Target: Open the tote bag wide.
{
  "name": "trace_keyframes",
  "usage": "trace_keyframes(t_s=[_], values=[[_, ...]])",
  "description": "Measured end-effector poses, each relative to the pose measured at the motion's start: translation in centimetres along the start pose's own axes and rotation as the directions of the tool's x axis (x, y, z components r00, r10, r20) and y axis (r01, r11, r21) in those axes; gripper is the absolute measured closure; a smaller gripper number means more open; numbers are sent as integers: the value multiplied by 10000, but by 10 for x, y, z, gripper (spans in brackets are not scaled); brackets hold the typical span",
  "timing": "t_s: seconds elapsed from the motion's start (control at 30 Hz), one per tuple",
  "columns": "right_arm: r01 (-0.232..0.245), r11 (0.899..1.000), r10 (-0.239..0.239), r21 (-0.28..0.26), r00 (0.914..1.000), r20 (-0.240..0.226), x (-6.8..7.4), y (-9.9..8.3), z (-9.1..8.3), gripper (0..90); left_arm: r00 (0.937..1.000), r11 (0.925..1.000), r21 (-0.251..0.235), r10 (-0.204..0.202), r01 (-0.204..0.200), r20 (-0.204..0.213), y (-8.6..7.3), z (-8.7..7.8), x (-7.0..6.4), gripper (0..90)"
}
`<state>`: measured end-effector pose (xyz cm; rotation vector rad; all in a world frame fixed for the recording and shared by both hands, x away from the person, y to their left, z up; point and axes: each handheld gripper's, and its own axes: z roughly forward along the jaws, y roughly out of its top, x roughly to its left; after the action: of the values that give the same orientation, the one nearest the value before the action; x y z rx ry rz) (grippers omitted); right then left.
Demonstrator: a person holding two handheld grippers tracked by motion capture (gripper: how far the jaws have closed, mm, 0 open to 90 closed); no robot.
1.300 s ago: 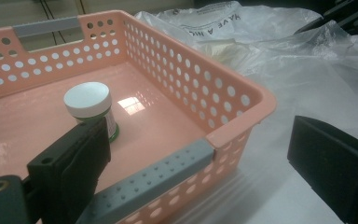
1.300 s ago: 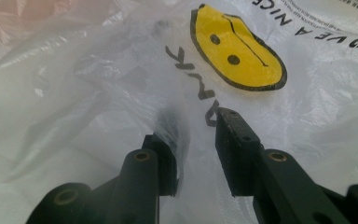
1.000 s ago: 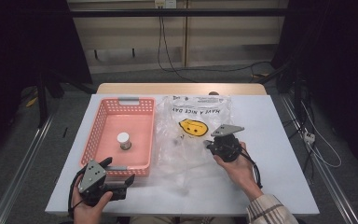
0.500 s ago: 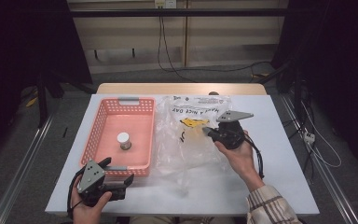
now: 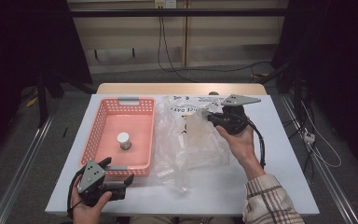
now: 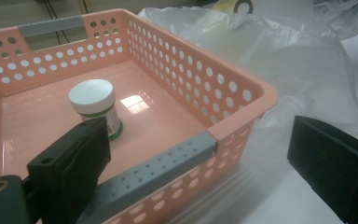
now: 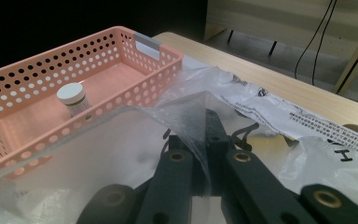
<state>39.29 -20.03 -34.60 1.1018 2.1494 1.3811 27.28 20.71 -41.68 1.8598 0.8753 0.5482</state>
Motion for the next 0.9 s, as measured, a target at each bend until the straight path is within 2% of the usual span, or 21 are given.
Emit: trace_keyframes(t_s=[0.2, 0.3, 0.43, 0.67, 0.8, 0.9], values=[[-115, 9995, 115, -278, 9999, -26, -5, 5, 3, 900, 10000, 10000, 5, 34, -34, 6, -1, -1, 1, 56], [-23, 9992, 24, -393, 10000, 16, -4, 7, 3, 900, 10000, 10000, -28, -15, 15, 43, -1, -2, 2, 57], [33, 9984, -29, -571, 10000, 58, -6, 10, 0, 900, 9995, 10000, -32, -64, 65, 316, 0, -3, 3, 71], [88, 9985, -91, -546, 10000, -35, -7, 8, -4, 900, 9996, 9997, -155, -211, 214, 192, 3, -3, 4, 71], [143, 9985, -147, -528, 9999, -80, -6, 8, -4, 900, 9996, 9998, -147, -90, 94, 266, 12, -7, 13, 71], [183, 9987, -189, -472, 9997, -132, -5, 7, -3, 900, 9993, 9985, -423, -358, 355, -59, 18, -12, 23, 69]])
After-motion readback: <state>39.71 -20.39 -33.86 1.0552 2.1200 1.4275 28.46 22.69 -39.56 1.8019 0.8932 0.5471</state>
